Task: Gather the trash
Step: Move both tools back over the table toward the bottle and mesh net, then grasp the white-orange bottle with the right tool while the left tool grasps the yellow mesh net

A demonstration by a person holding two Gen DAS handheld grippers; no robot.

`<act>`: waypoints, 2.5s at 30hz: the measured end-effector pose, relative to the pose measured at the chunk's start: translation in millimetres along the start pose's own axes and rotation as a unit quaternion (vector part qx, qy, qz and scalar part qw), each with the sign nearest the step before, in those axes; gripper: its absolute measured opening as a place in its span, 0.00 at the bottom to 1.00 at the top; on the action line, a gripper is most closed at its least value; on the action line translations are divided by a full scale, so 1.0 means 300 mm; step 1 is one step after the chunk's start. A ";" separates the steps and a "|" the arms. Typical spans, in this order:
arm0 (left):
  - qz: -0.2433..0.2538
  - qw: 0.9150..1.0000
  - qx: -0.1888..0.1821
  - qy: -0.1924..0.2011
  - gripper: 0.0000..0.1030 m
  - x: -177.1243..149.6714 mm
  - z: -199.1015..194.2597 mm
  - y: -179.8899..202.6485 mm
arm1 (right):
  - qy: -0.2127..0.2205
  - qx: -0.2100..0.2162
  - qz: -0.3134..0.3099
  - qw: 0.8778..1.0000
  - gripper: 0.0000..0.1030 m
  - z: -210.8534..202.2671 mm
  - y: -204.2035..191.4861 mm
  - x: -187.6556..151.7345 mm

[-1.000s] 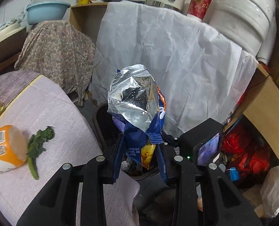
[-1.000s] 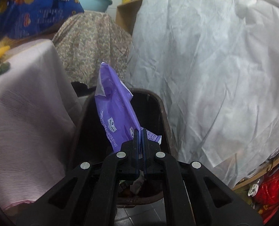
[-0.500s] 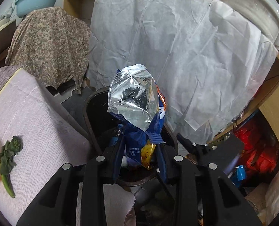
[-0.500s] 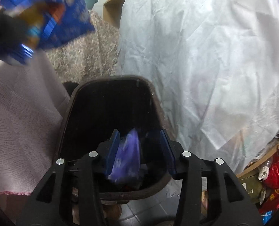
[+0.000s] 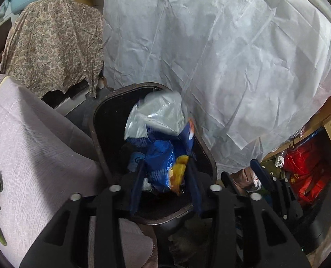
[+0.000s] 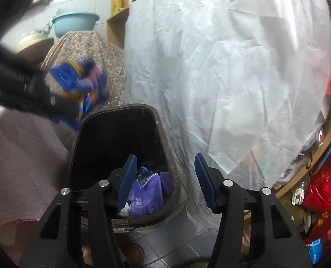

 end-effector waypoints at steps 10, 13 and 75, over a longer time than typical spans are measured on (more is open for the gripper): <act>0.001 0.997 -0.028 0.070 0.82 0.017 -0.167 0.046 | 0.006 -0.008 0.030 0.999 0.62 -0.050 0.073 0.035; 0.006 0.996 -0.036 0.080 0.82 0.000 -0.212 0.056 | 0.007 0.001 0.033 0.999 0.62 -0.067 0.063 0.040; -0.177 0.963 0.121 0.162 0.90 -0.676 -0.872 -0.992 | -0.017 0.289 -0.644 0.708 0.75 -0.355 -1.423 0.151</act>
Point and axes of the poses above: each gripper's, at about its wrist camera, not at the fingertips, and z roughly the way its jaws point, y to its right, x to its top, the point moved 10 cm from there along z, roughly the way its jaws point, and after that the axes turned 1 degree about y, right-handed, at the moved point
